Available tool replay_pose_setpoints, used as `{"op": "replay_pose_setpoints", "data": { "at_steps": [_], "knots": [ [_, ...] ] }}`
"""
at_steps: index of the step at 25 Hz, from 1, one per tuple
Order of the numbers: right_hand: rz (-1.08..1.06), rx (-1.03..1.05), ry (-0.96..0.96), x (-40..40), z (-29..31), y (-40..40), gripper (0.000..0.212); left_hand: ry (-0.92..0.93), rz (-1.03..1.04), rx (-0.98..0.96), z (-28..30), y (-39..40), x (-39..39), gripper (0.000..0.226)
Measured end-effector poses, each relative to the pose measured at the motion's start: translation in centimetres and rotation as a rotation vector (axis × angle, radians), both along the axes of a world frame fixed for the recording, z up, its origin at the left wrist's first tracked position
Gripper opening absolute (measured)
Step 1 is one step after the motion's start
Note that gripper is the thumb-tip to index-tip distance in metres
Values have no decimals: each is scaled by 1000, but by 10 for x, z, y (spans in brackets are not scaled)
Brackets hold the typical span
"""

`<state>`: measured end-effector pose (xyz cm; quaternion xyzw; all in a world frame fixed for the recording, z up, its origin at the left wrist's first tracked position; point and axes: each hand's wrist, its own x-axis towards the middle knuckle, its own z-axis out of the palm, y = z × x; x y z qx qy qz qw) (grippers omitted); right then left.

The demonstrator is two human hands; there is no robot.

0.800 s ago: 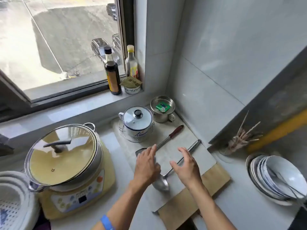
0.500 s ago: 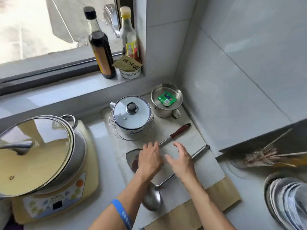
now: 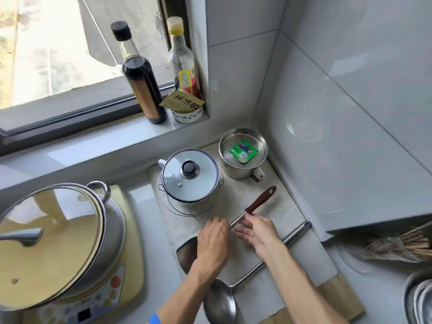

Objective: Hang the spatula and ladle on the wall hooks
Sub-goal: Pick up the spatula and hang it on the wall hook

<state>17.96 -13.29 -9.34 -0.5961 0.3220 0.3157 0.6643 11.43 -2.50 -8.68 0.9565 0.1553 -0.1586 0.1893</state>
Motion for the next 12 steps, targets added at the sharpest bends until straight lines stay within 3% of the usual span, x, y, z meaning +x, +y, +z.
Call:
{"op": "replay_pose_setpoints", "data": {
  "at_steps": [6,8,12],
  "knots": [
    [-10,-148,-442,-24,49,18,17,-230,-85,-5,51,14,-22,14],
    [-31,-199,-581,-26,92,22,19,-350,-118,5,84,17,-22,14],
    [-11,-337,-895,-4,209,24,22,-676,-95,-155,175,21,4,8]
  ]
}}
